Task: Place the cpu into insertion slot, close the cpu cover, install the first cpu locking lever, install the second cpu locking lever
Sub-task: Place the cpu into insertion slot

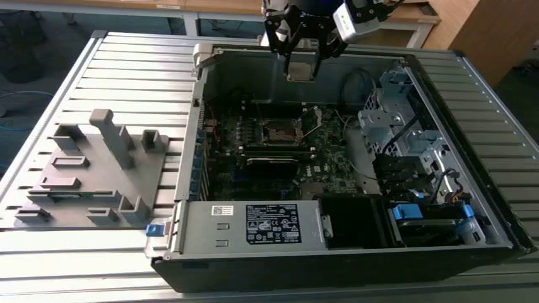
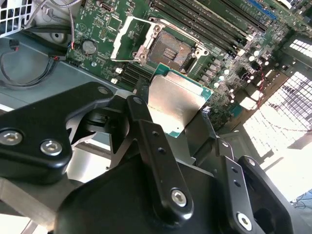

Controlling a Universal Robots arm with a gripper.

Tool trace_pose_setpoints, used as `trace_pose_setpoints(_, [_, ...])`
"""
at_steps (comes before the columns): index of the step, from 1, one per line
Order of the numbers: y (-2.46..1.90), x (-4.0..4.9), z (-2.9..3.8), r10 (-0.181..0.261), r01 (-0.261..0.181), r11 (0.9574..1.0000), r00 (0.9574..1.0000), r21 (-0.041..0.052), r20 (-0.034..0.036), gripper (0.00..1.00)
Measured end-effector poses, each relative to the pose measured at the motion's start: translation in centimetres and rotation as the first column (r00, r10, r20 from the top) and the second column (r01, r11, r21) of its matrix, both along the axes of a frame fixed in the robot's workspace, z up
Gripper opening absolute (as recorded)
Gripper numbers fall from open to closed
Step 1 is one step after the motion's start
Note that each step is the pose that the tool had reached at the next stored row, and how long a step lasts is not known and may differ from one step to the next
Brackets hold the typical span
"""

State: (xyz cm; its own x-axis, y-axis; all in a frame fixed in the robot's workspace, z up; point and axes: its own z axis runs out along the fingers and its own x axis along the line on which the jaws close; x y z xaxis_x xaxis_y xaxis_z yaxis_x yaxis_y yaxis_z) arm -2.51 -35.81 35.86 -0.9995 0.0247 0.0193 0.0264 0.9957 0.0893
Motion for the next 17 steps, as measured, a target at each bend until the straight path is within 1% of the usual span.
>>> trace_pose_setpoints(3, [0.00, 0.00, -0.15, 0.000, 0.000, 1.0000, 1.0000, 0.0001, 0.0000, 0.54])
trace_pose_setpoints(9, [0.00, 0.00, -0.19, 0.000, 0.000, 1.0000, 1.0000, 0.0000, 0.0000, 0.54])
trace_pose_setpoints(17, [0.00, 0.00, -0.55, 0.000, 0.000, 1.0000, 1.0000, -0.0001, -0.0001, 0.54])
